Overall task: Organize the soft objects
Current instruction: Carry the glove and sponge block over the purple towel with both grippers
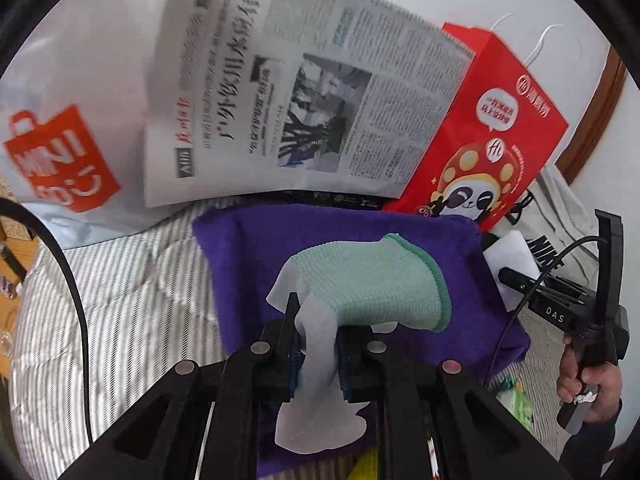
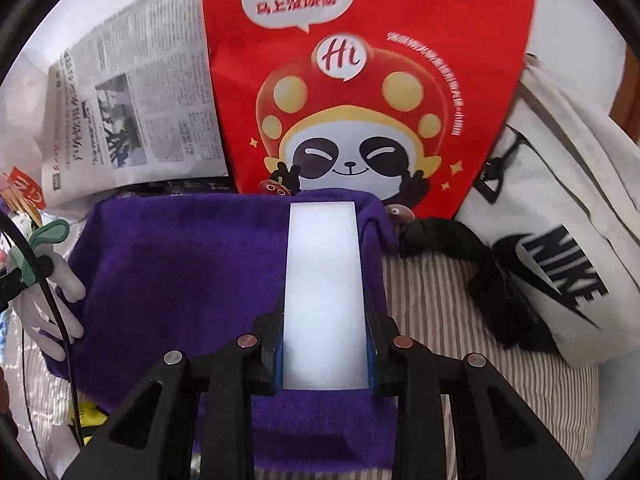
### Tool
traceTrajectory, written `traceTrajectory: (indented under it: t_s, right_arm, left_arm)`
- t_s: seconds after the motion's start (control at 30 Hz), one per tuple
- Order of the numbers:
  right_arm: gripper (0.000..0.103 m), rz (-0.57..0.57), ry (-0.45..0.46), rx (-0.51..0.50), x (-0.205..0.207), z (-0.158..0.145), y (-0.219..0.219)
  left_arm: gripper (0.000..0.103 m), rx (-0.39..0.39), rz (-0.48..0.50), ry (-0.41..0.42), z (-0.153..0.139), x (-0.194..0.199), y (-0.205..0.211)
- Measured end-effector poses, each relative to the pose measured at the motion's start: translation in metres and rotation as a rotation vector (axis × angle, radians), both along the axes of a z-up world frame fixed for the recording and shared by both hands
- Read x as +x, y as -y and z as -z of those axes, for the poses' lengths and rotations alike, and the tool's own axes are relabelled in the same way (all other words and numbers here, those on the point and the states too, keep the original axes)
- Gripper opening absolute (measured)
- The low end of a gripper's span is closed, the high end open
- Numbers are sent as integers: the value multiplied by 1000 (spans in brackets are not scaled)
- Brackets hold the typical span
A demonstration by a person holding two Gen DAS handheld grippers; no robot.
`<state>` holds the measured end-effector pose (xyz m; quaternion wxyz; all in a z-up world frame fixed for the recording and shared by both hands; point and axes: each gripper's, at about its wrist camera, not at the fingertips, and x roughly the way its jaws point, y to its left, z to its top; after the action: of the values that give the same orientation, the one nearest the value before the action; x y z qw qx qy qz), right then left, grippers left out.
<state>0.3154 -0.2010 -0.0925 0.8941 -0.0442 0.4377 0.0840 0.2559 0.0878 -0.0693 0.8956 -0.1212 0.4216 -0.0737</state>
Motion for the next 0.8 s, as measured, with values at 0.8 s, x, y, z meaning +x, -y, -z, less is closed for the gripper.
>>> traceTrajectory:
  t_s: [0.8]
  right_arm:
    - [30,-55,-132,-92,45,45,-18]
  left_arm:
    - [16,105,-9,-161,50,63,17]
